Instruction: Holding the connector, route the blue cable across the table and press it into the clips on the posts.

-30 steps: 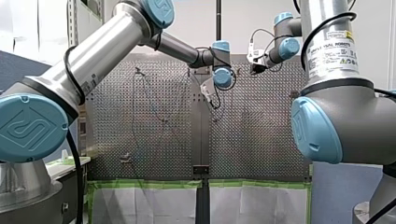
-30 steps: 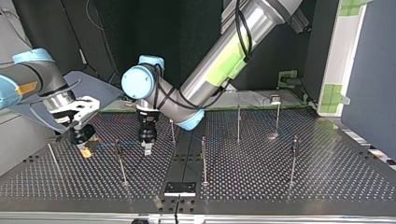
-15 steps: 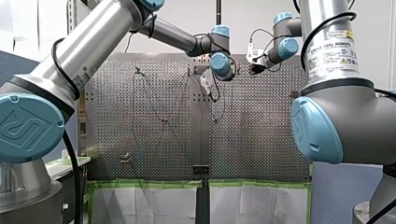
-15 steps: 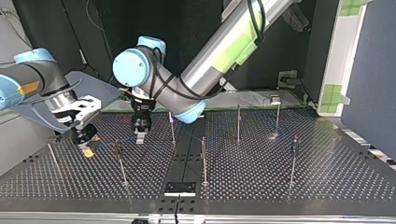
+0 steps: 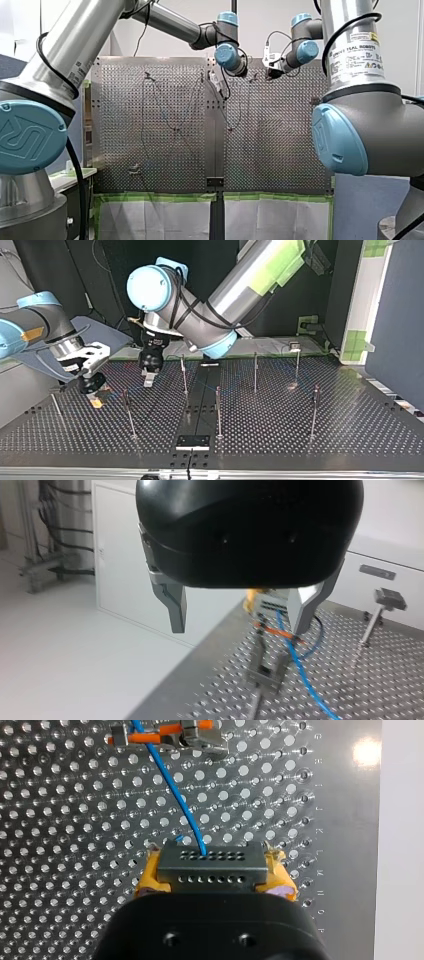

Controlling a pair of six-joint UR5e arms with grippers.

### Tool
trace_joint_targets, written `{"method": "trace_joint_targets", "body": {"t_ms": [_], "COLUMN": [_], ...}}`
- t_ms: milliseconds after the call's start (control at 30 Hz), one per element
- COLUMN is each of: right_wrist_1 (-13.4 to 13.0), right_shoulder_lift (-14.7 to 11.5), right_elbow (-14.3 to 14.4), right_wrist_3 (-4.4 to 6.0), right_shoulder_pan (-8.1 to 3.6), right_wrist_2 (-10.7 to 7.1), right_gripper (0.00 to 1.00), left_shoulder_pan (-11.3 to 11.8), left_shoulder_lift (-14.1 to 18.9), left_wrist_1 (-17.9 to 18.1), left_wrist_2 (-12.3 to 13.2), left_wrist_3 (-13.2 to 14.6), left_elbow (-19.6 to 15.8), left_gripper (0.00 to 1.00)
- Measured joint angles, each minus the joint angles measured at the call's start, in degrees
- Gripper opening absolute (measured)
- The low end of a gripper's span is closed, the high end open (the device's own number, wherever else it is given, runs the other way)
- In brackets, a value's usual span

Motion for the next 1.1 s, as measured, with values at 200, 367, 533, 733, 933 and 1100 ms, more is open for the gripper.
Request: {"method": "trace_joint_targets", "body": {"t_ms": [200,367,533,733,933,1100], "right_wrist_1": [0.0,0.0,0.0,0.0,0.1,0.1], "right_shoulder_lift": [0.0,0.0,0.0,0.1,0.1,0.1], "right_elbow": [0.0,0.0,0.1,0.1,0.2,0.2], "right_wrist_3": [0.0,-0.02,-0.07,-0.13,-0.24,-0.38], "right_shoulder_pan": [0.08,0.34,0.7,1.28,1.82,2.06], "right_wrist_2": [0.0,0.0,0.01,0.04,0.33,0.62], "right_gripper": [0.0,0.0,0.0,0.0,0.0,0.0], "left_shoulder_pan": [0.3,0.4,0.8,0.5,0.4,0.2], "left_shoulder_lift": [3.7,6.6,9.2,12.4,13.7,11.7], "left_wrist_1": [3.6,6.5,9.0,12.3,15.7,18.2], "left_wrist_2": [0.1,0.1,0.1,-0.8,-3.7,-6.1], "left_wrist_3": [0.5,0.9,1.5,0.3,-1.0,-2.4], "left_elbow": [-3.7,-6.6,-9.2,-12.4,-15.8,-18.3], "left_gripper": [1.0,1.0,1.0,1.0,1.0,1.0]}}
